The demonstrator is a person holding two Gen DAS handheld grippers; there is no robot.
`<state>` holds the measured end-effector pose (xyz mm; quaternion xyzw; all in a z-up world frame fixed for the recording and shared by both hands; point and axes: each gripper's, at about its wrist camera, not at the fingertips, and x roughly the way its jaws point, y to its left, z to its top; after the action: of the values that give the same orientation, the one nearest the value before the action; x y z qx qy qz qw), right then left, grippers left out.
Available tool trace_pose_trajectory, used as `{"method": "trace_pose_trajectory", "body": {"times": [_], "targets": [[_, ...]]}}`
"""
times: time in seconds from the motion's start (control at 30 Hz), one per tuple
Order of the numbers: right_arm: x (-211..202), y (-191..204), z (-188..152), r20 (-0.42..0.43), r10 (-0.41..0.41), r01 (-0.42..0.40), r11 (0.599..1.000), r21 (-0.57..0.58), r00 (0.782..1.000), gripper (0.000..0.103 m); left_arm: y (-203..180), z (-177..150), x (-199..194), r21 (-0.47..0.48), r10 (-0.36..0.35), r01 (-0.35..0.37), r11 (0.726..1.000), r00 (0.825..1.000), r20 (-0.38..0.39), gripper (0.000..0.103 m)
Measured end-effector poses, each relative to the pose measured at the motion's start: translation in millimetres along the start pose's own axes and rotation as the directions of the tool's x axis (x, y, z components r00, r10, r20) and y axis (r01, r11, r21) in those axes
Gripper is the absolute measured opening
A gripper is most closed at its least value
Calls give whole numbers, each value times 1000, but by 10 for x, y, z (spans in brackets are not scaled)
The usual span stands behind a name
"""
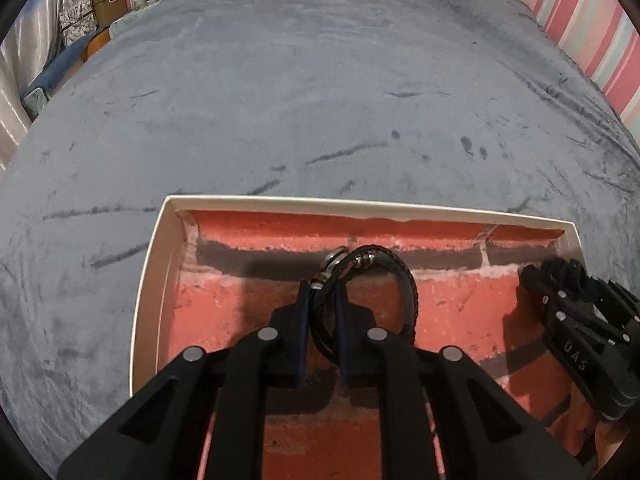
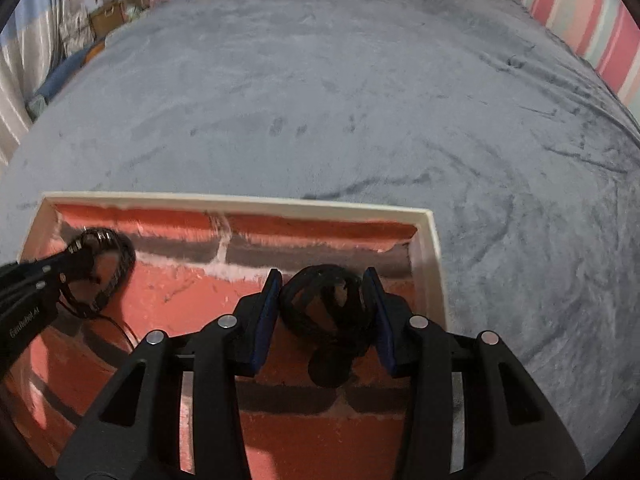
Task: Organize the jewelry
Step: 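Carry both held items into the brick-pattern tray and open both tools, then withdraw both tools from the tray back toward the remaining jewelry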
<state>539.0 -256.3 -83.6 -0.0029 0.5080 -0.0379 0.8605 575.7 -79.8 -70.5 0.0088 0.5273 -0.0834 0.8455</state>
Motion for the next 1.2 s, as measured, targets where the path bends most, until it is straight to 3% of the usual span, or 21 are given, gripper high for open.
{"method": "trace_pose_trajectory", "body": {"times": [0.07,0.17,0.23,0.3,0.43,0.53,0.6,0.67,0.77,0.83,1.1,1.2], "targets": [[15,-1,10,-2,-8,8,1000,5,1000,43,-24,24,6,9,11,-11,1000,1000,-4,13],[1,46,0,-14,-9,9,1000,-19,1000,68,-36,5,-13,16,4,-4,1000,1000,-4,14],[-91,41,-32,7,-6,6,999,-34,1000,74,-33,-31,-57,13,-3,3,1000,1000,-13,20],[-224,-29,-52,40,16,-14,999,-32,999,86,-58,-86,-170,26,29,-29,999,1000,11,61],[-593,-251,-143,96,84,-85,996,1,992,87,-150,-173,-464,69,21,-27,997,997,79,65],[-889,-447,-212,147,76,-77,997,7,986,95,-174,-243,-779,93,39,-52,994,989,143,65],[-1121,-610,-305,177,72,-76,997,15,982,99,-151,-287,-1007,85,34,-51,995,982,188,73],[-1326,-750,-424,194,71,-76,997,18,978,99,-101,-388,-1304,74,17,-36,997,970,242,73],[-1591,-911,-595,227,52,-58,998,20,973,99,-43,-568,-1665,52,44,-63,997,950,310,91],[-1759,-973,-726,246,32,-39,999,23,969,99,1,-671,-1878,43,51,-71,997,931,361,94],[-2345,-921,-1361,343,12,-18,1000,16,939,99,247,-1312,-2518,33,33,-52,998,900,436,95],[-2469,-823,-1609,361,-5,-1,1000,15,933,99,339,-1563,-2670,24,52,-69,997,905,422,95]]}}
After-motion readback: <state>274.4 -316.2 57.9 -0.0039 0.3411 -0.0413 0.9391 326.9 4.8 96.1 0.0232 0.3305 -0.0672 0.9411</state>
